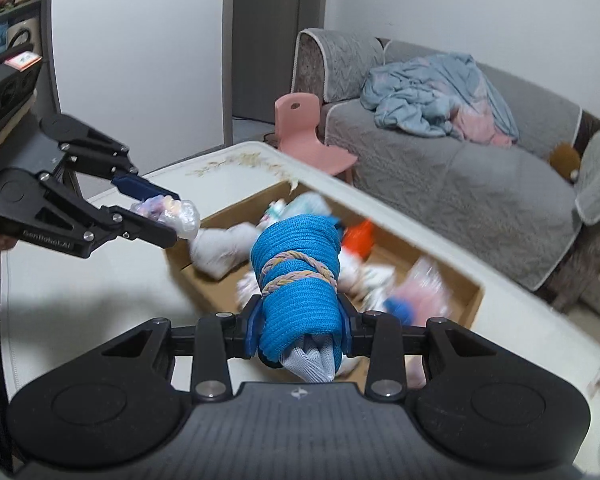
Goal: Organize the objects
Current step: 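Carry both bundles into the tray and lower them among the others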
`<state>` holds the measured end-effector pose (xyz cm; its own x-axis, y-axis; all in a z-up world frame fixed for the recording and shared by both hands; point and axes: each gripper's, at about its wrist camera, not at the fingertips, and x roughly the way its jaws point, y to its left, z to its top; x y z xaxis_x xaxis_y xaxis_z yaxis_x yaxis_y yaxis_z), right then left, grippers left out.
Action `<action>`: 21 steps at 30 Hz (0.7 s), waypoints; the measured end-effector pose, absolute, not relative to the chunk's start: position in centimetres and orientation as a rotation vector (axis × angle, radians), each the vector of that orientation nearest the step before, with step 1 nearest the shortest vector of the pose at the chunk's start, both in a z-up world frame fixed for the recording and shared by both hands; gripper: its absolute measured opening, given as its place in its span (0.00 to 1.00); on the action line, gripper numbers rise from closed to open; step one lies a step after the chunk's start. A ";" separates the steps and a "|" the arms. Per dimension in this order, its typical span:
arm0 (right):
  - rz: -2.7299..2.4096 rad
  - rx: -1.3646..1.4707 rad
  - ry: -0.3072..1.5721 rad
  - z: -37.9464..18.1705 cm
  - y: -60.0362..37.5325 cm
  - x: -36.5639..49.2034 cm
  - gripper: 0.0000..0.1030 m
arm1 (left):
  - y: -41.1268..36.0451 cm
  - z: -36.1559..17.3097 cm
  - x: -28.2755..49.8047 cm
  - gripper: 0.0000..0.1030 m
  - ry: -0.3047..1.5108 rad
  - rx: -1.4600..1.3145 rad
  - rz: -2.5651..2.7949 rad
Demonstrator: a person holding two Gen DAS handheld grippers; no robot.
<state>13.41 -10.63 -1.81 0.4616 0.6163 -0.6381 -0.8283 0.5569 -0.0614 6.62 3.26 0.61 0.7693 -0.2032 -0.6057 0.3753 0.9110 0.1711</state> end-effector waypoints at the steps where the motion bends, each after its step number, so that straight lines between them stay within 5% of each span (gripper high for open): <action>1: 0.921 -0.407 0.597 -1.5 -10.5 14.1 0.33 | 3.2 0.8 7.3 0.35 0.616 0.304 -0.326; 21: 1.006 -0.518 0.656 -6.4 -6.8 20.8 0.33 | 3.6 -4.2 17.0 0.35 0.682 0.268 -0.409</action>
